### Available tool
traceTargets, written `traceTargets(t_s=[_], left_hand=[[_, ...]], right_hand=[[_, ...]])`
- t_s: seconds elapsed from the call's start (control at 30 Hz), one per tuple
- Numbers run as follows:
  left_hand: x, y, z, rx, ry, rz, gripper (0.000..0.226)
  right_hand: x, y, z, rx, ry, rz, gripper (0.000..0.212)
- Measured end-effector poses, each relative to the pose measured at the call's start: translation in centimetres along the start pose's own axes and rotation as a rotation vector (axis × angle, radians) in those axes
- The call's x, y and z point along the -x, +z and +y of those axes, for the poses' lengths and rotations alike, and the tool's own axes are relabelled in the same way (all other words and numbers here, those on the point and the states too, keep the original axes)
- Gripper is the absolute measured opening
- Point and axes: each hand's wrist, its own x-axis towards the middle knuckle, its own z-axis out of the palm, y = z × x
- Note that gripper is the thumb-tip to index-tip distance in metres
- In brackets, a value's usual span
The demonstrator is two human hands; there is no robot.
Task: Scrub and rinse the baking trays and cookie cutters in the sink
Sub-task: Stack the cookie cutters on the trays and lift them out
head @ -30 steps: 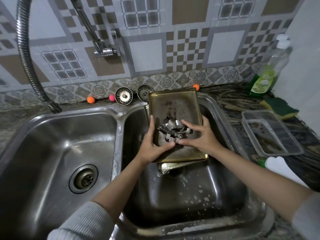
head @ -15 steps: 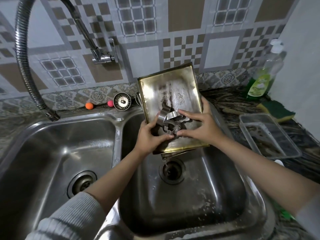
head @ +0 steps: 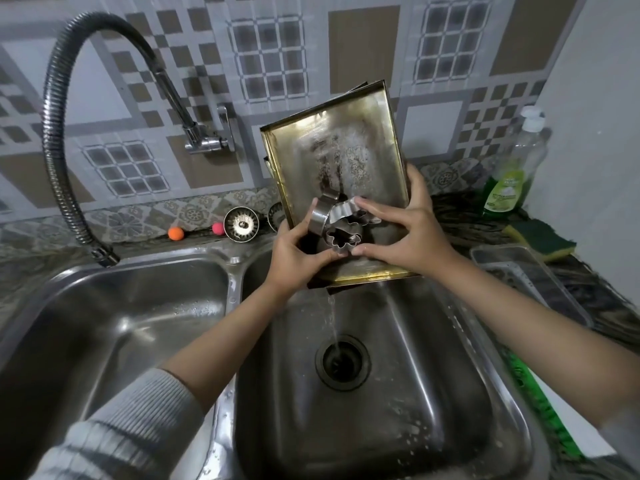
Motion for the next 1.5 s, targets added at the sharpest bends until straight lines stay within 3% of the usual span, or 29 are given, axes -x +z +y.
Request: traceTargets(t_s=[0.2, 0.4, 0.7, 1.03, 1.5], left_hand=[[-0.6, -0.1, 0.9, -0.029, 0.090, 0.037, 0.072], [-1.0, -0.7, 2.9, -0.032, 0.152, 0.047, 0.087], [-1.9, -2.3, 5.5, -0.030, 0.313, 0.103, 0.091], [-1.1, -3.2, 7.4, -0.064, 0.361, 0.113, 0.082], [-0.3, -4.6, 11.7, -0.074, 0.515, 0.233, 0.085]], right_hand=[[-1.0, -1.7, -1.4, 0.071, -0.124, 0.003, 0.065], [-2.1, -3.2, -3.1, 0.163, -0.304, 0.038, 0.065], [-2.6, -5.4, -6.4, 0.246, -0.391, 0.115, 0.060], [-2.0, -6.8, -8.6, 0.300, -0.405, 0.123, 0.063], [-1.7, -9.9, -13.1, 0.409, -0.577, 0.193, 0.061]])
